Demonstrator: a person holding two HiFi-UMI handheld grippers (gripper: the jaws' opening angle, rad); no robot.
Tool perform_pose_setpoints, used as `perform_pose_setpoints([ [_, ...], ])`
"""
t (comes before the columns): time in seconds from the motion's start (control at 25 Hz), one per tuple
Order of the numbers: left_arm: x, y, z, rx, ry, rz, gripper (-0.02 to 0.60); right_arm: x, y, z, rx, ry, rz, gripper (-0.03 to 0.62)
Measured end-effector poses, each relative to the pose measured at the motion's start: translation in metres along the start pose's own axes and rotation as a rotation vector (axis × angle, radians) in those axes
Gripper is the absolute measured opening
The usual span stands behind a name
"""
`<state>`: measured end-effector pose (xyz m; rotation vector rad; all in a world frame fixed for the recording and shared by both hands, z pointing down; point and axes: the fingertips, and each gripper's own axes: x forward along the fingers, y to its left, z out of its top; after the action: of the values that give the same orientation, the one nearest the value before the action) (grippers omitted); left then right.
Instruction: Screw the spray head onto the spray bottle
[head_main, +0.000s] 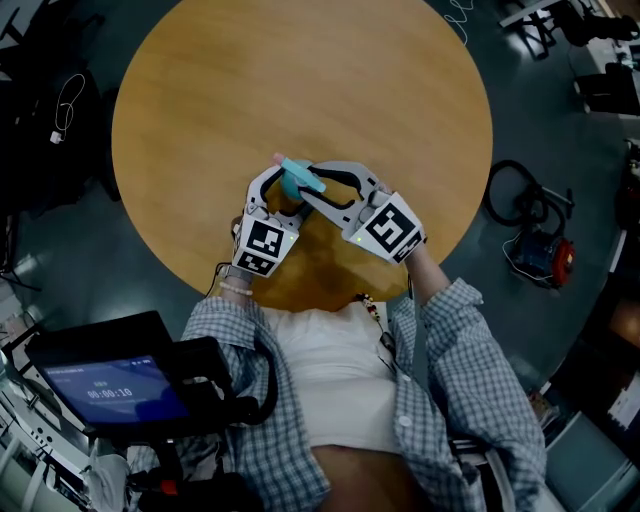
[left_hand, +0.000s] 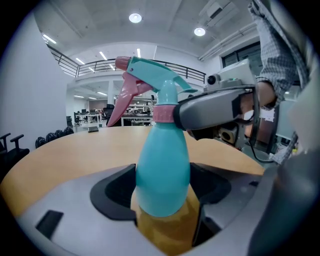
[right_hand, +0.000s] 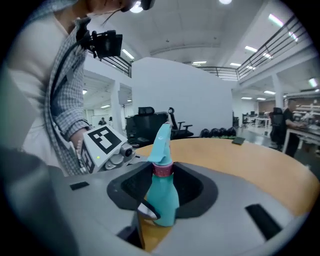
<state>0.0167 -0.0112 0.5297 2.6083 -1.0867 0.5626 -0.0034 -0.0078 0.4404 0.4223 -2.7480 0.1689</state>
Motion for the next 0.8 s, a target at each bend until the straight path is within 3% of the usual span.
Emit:
perform_pose_setpoints([
  [0.2,0.000,0.000,0.002,-0.004,-0.003,0.024,0.347,-0.003,0.000,-0.001,0.007,0.019,-0.395,0.124],
  [0.32,0.001,-0.001,0.001,-0.001,0.000,0.020,0.347,-0.003,-0.001,-0.002,0.041,0.005,-0.464,0.124],
  [0.44,0.002,-0.002,0.002,0.005,0.001,0.005,0.347,-0.006,0.003,-0.001,0.028,-0.018,-0.330,0.124],
  [0.64,0.002,-0.001,0.002,0.009,-0.001,0.001,0.347,-0.011,-0.003,-0.004,-0.039,0.045,-0.071,0.144],
  [0.8,0.002,-0.002,0.002,0.011,-0.001,-0.001,0.347,-0.008,-0.003,0.000,0.062,0.057,0.153,0.144],
])
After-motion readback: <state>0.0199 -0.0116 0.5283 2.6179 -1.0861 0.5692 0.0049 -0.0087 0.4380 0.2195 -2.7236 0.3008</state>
